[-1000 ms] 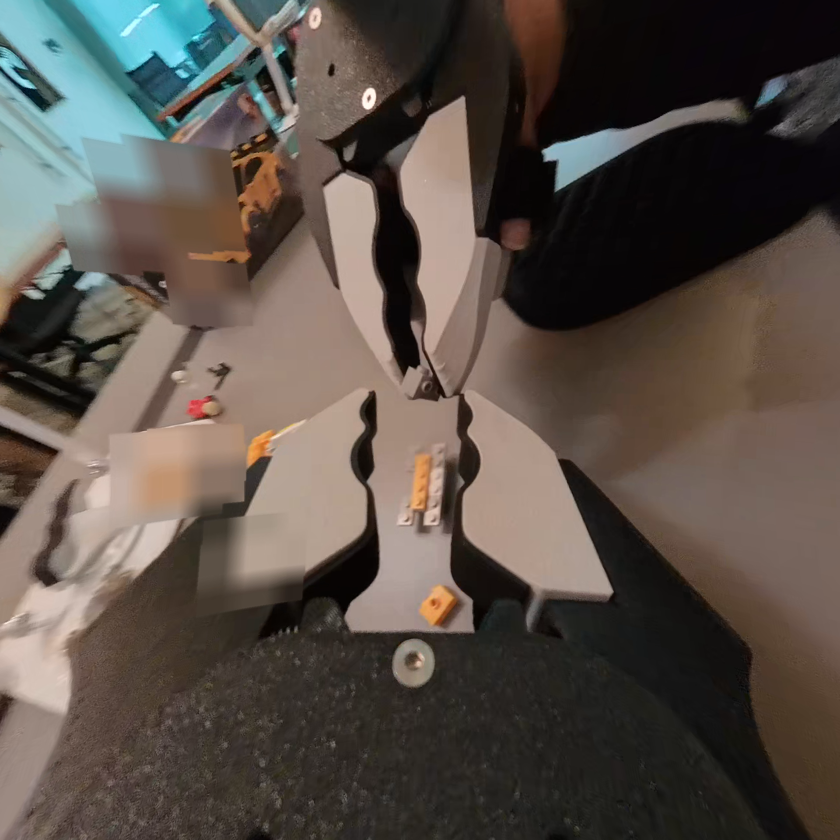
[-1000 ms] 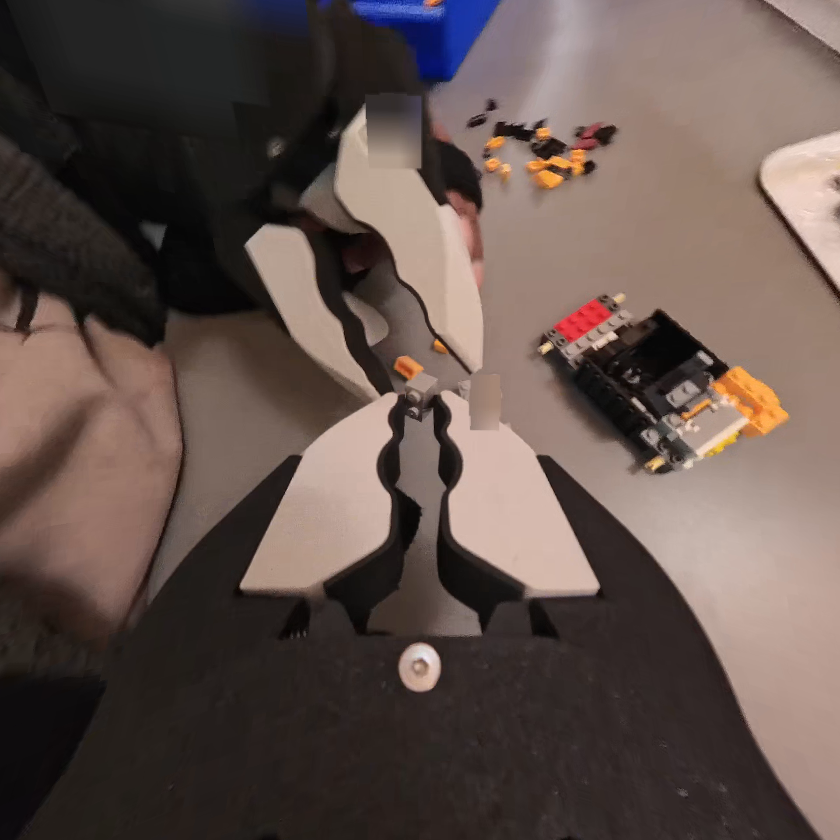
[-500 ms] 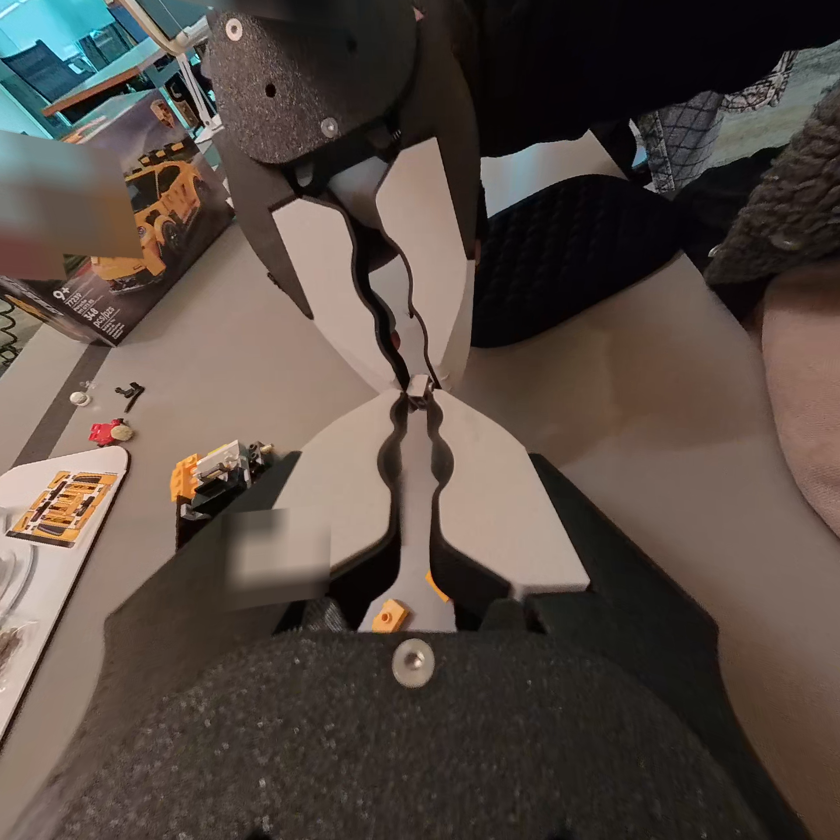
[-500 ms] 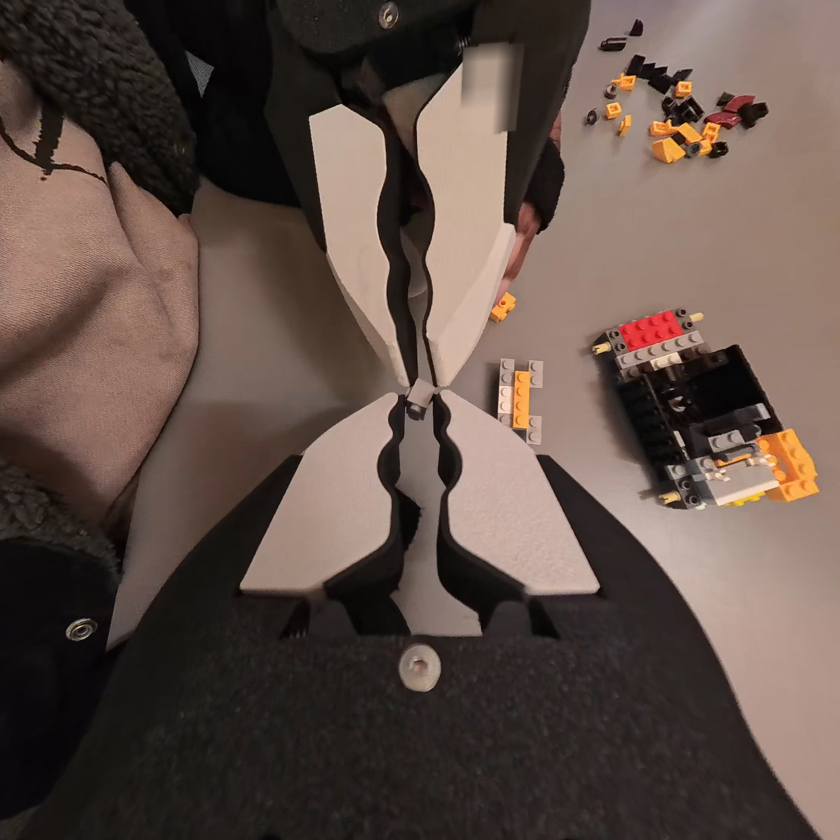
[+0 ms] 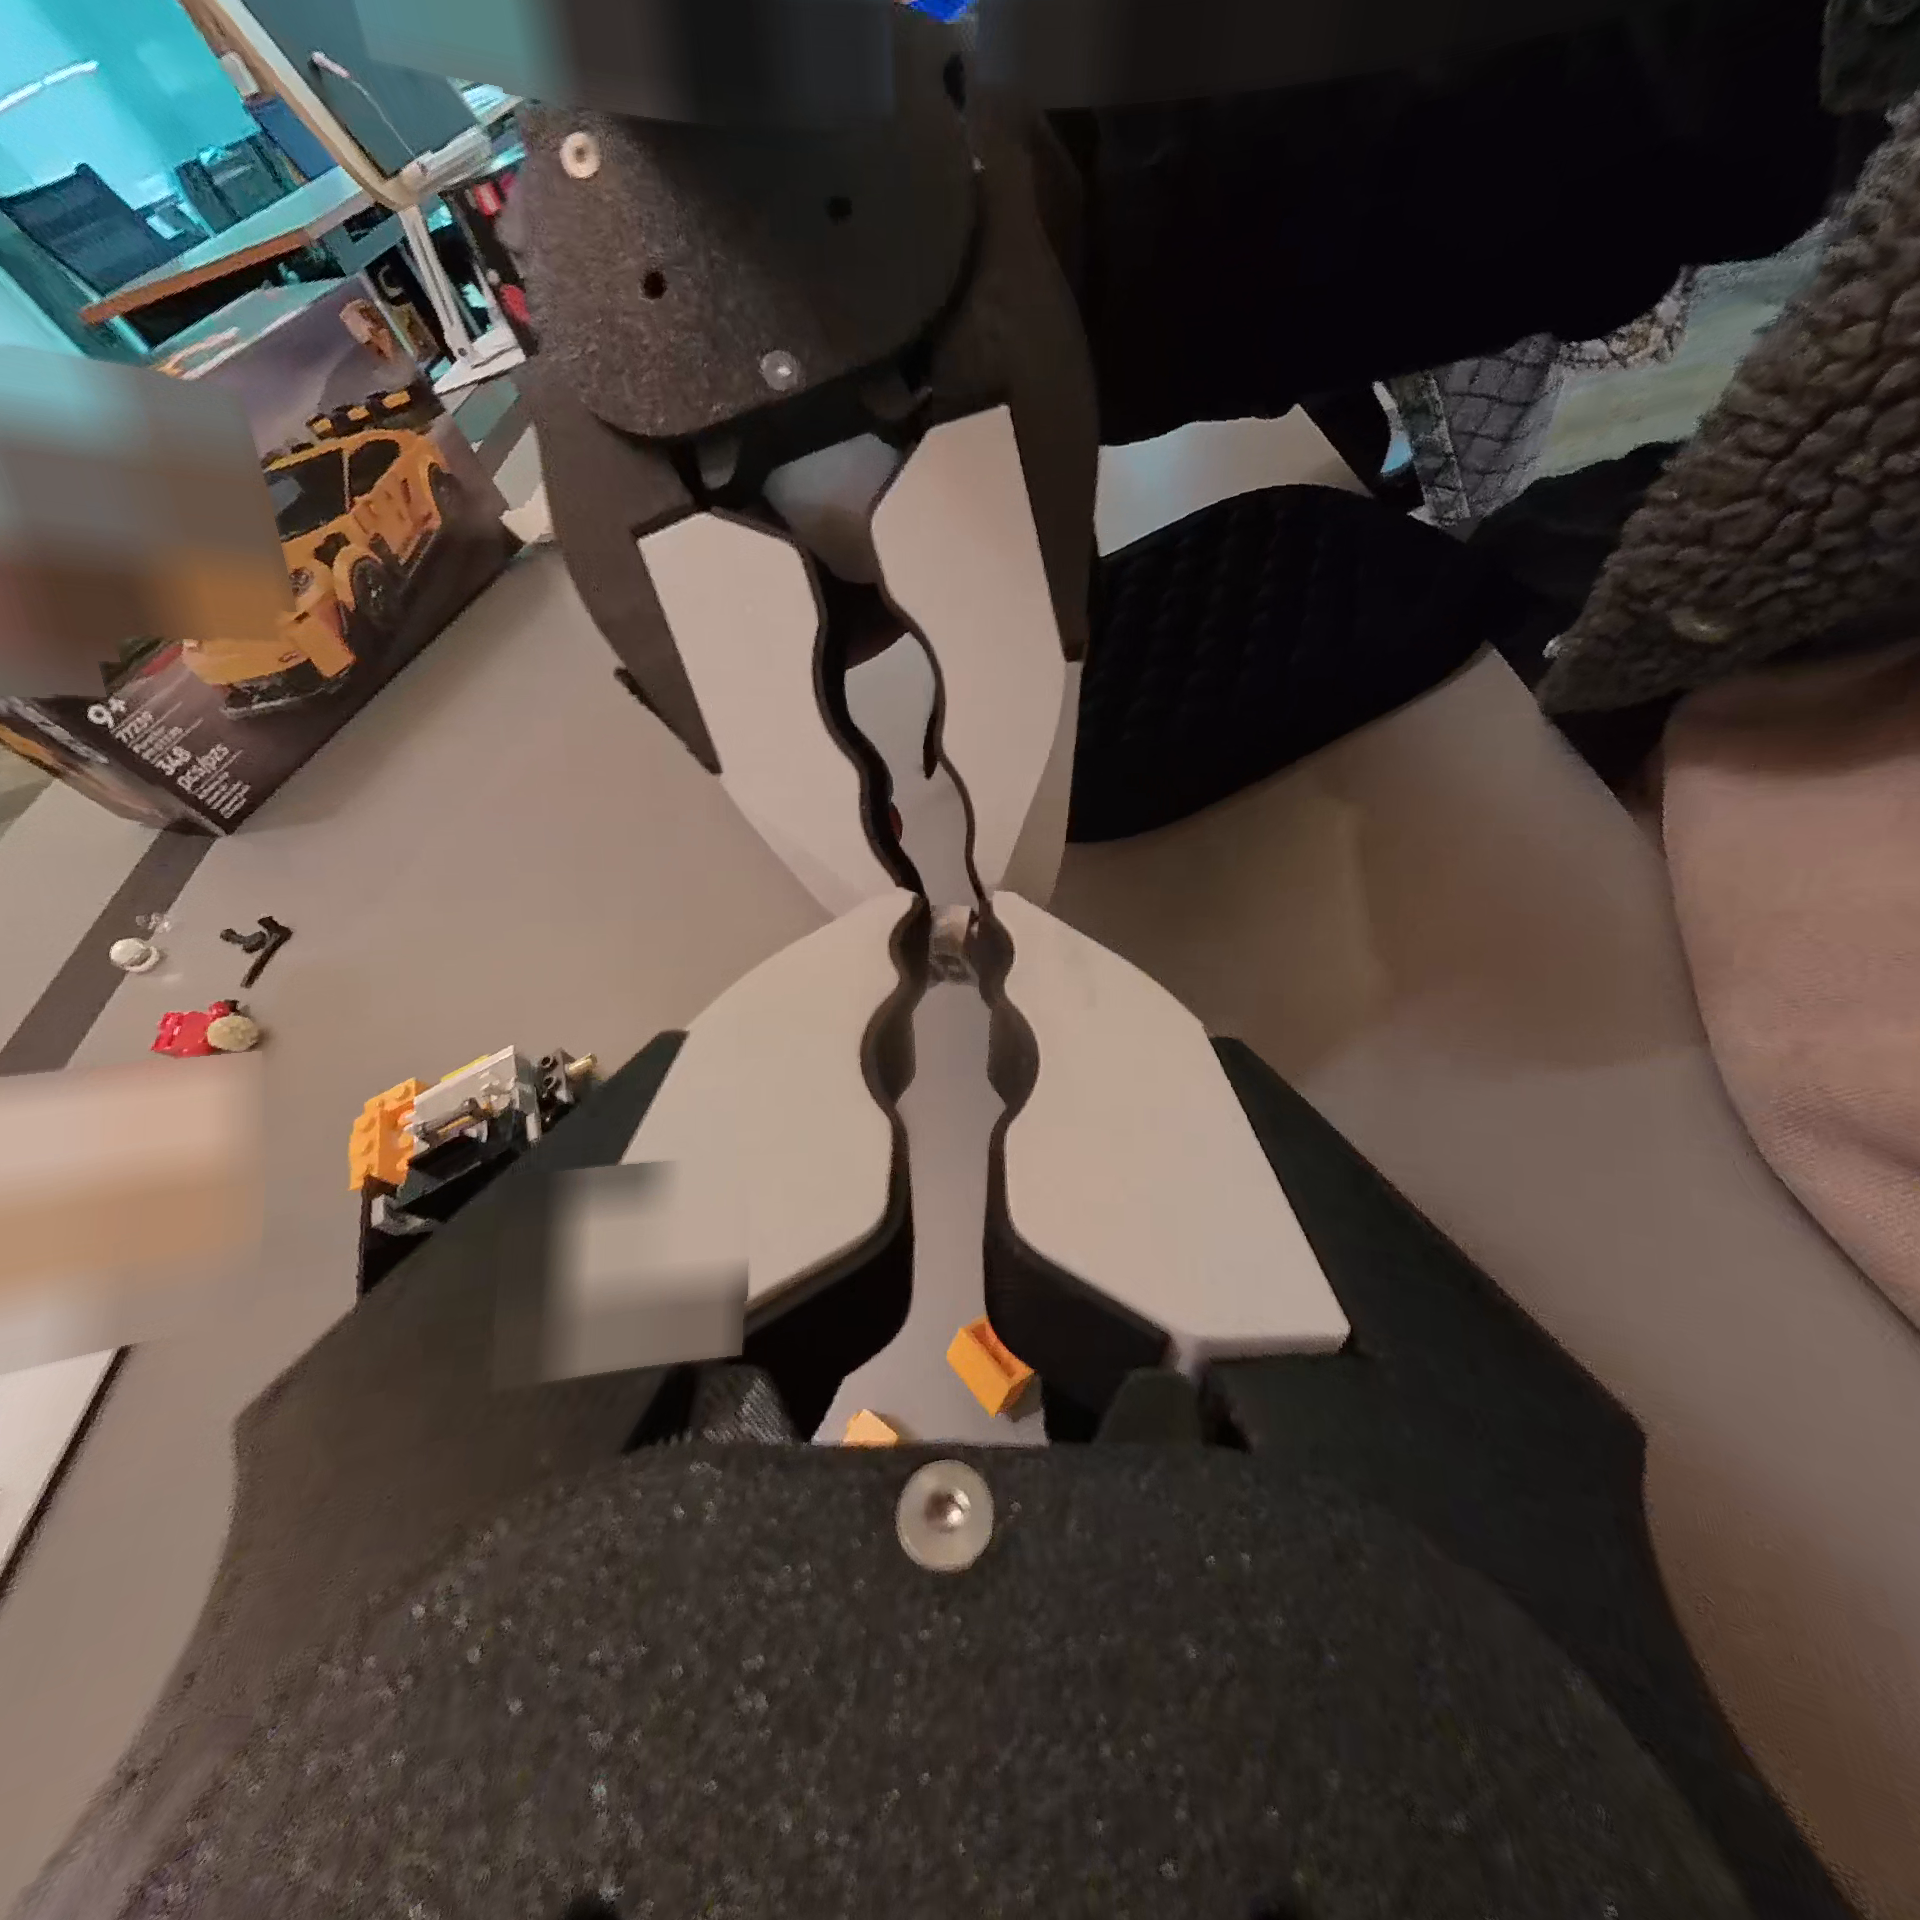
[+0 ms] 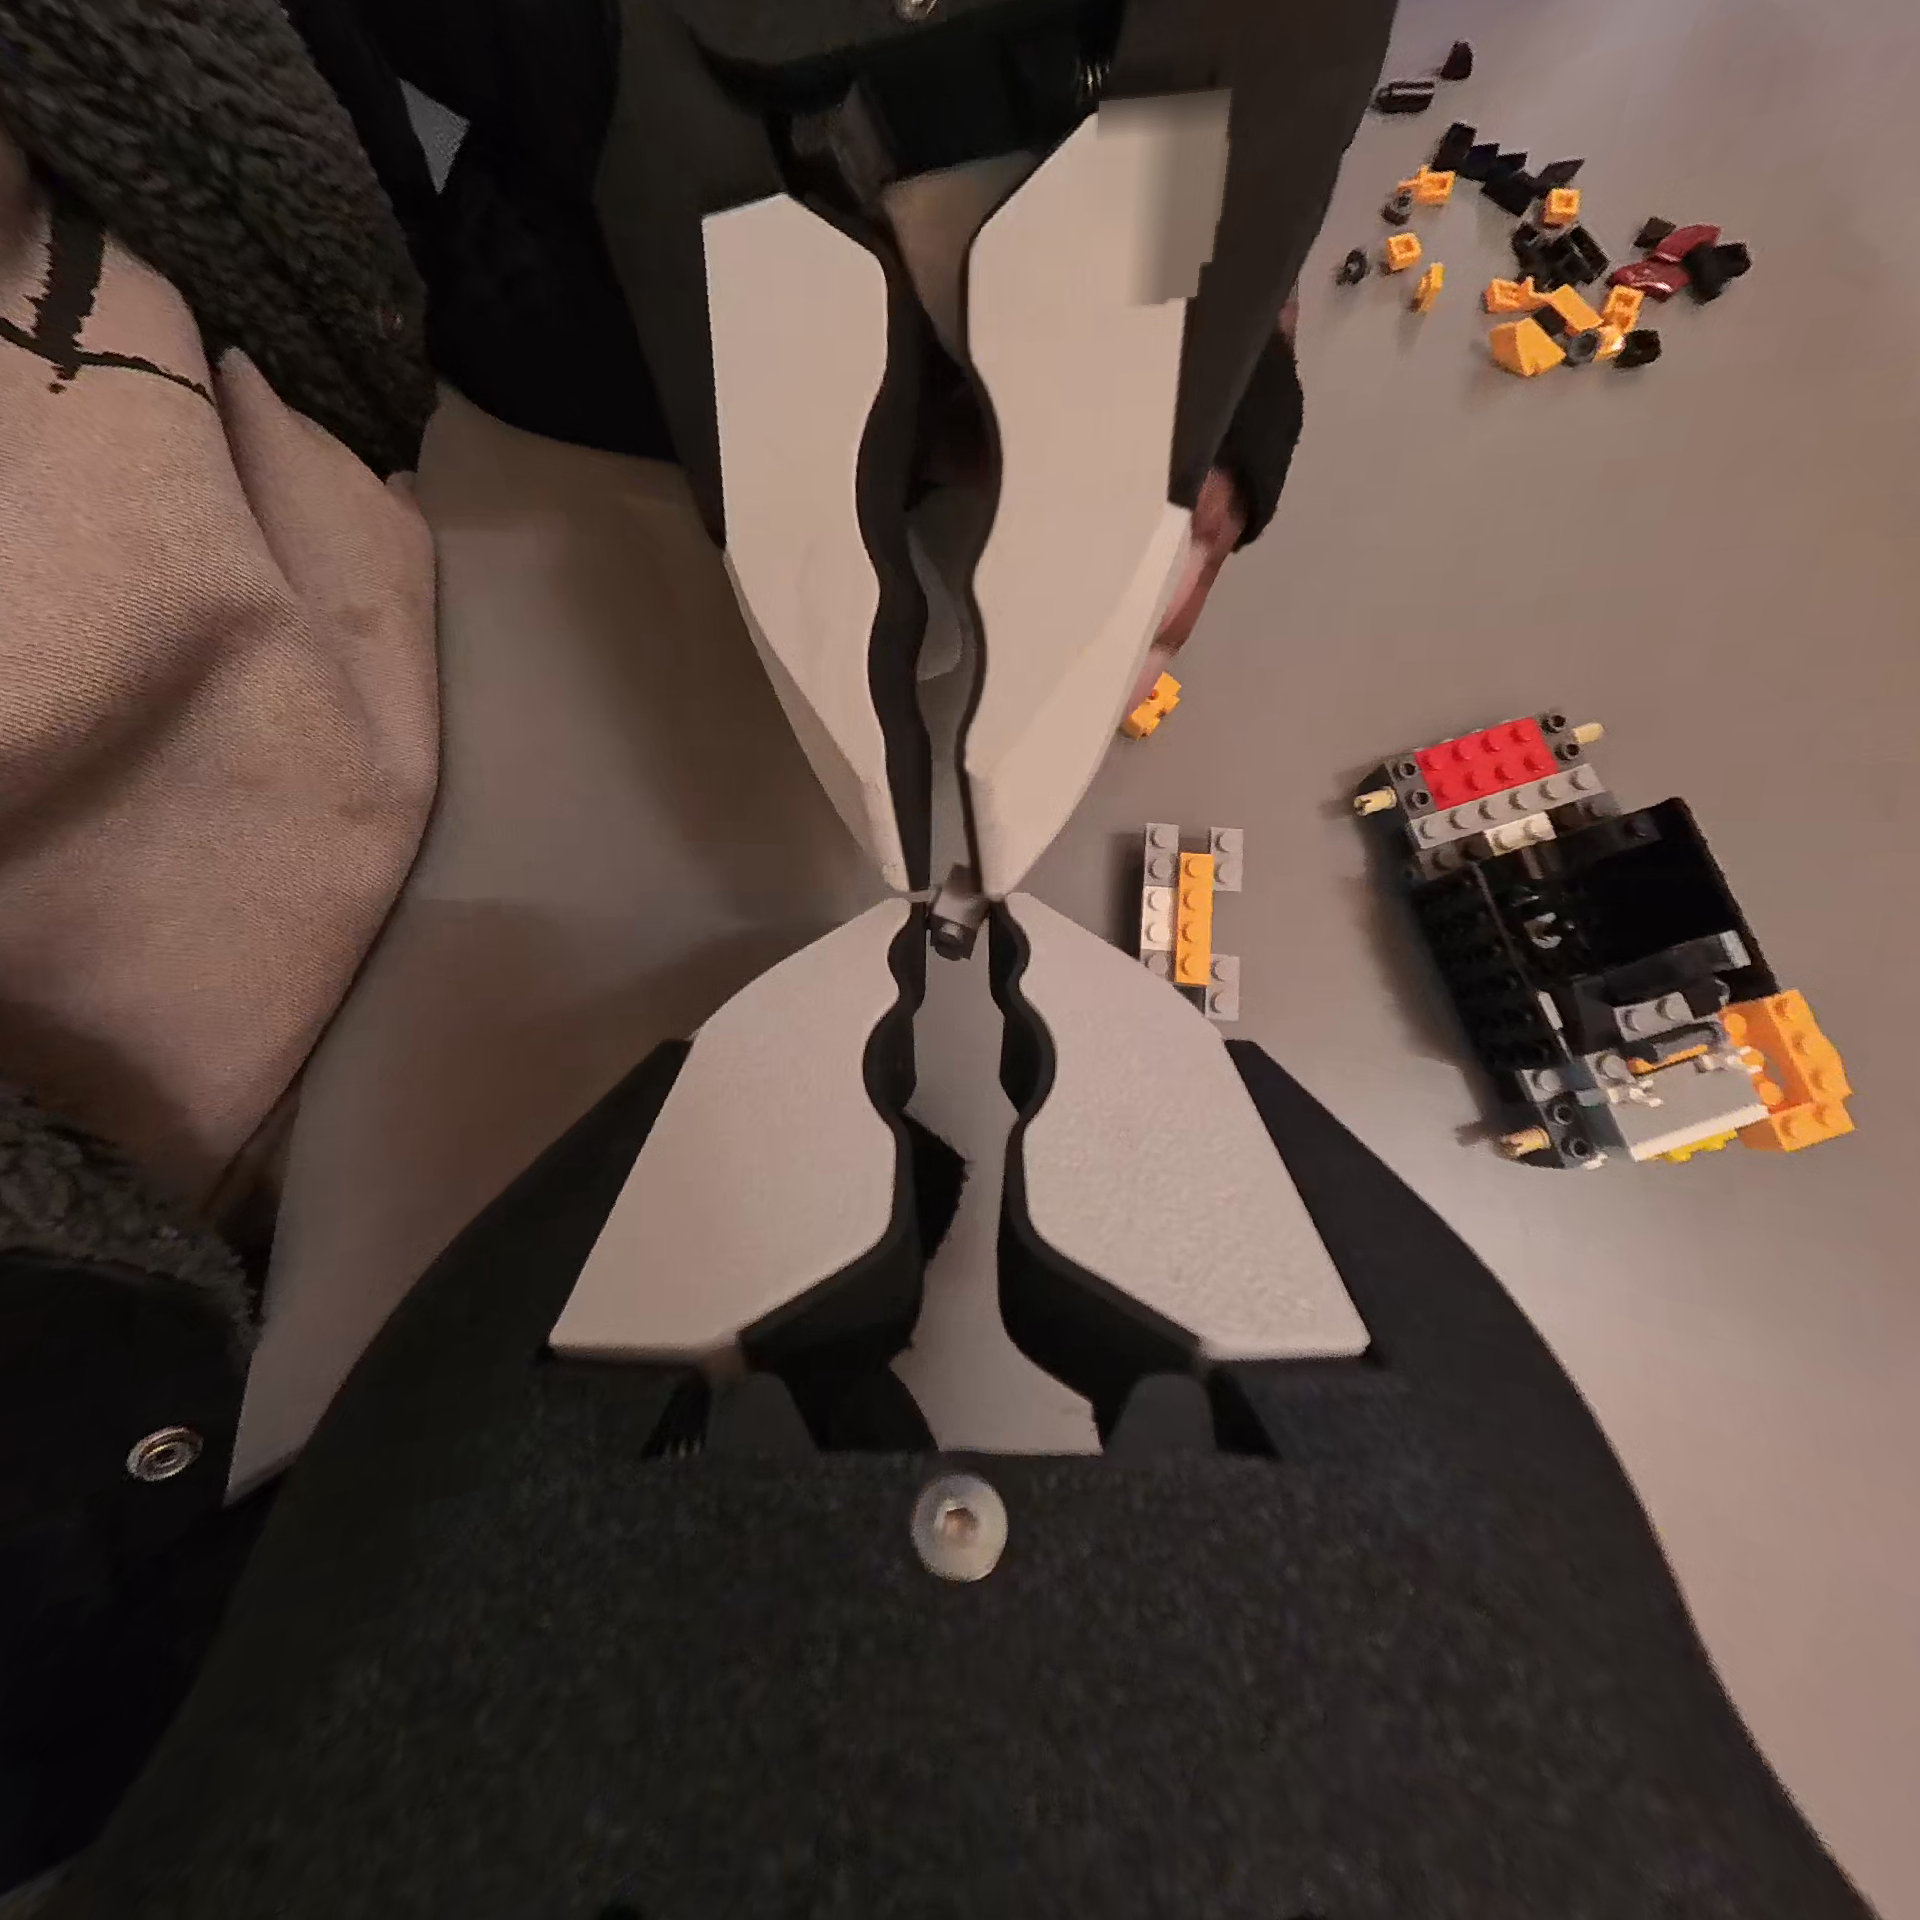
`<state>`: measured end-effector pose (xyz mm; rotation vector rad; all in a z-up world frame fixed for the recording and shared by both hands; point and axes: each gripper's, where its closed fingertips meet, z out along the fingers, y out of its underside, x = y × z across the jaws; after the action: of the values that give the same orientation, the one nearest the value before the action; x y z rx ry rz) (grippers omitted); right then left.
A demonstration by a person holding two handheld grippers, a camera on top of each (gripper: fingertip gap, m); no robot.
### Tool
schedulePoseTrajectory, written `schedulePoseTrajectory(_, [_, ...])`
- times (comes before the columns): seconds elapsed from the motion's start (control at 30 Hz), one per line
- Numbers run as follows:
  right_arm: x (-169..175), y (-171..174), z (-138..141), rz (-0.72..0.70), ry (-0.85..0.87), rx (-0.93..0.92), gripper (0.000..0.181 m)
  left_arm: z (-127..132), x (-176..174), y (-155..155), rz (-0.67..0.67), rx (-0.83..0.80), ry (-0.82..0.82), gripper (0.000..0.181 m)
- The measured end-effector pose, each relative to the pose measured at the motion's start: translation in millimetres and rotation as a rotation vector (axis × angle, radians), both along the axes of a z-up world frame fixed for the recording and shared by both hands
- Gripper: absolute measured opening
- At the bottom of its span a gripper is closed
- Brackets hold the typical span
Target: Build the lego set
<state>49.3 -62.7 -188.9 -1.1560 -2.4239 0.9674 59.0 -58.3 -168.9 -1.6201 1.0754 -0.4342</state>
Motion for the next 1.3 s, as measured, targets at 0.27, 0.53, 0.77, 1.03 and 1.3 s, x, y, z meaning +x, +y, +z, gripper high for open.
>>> schedulePoseTrajectory(0.27, [2, 3, 1, 0.008, -0.009, 0.018, 0.010, -6, -2, -3, -0.017, -0.010, 0.047, 0.000])
schedulePoseTrajectory(0.53, [6, 6, 4, 0.002, 0.003, 0.016, 0.010, -2, -8, 1, 0.010, -0.022, 0.003, 0.008])
schedulePoseTrajectory(0.77, [2, 3, 5, 0.016, 0.006, 0.042, 0.009, -11, -5, 0, 0.002, -0.094, 0.016, 0.009])
schedulePoseTrajectory(1.03, [-10, 14, 16, -0.057, 0.091, 0.022, 0.014, -8, -18, 5, 0.034, -0.130, -0.044, 0.008])
schedulePoseTrajectory(1.3, [-14, 13, 14, -0.058, 0.092, -0.057, 0.007, -9, -20, 7, 0.043, -0.124, -0.042, 0.008])
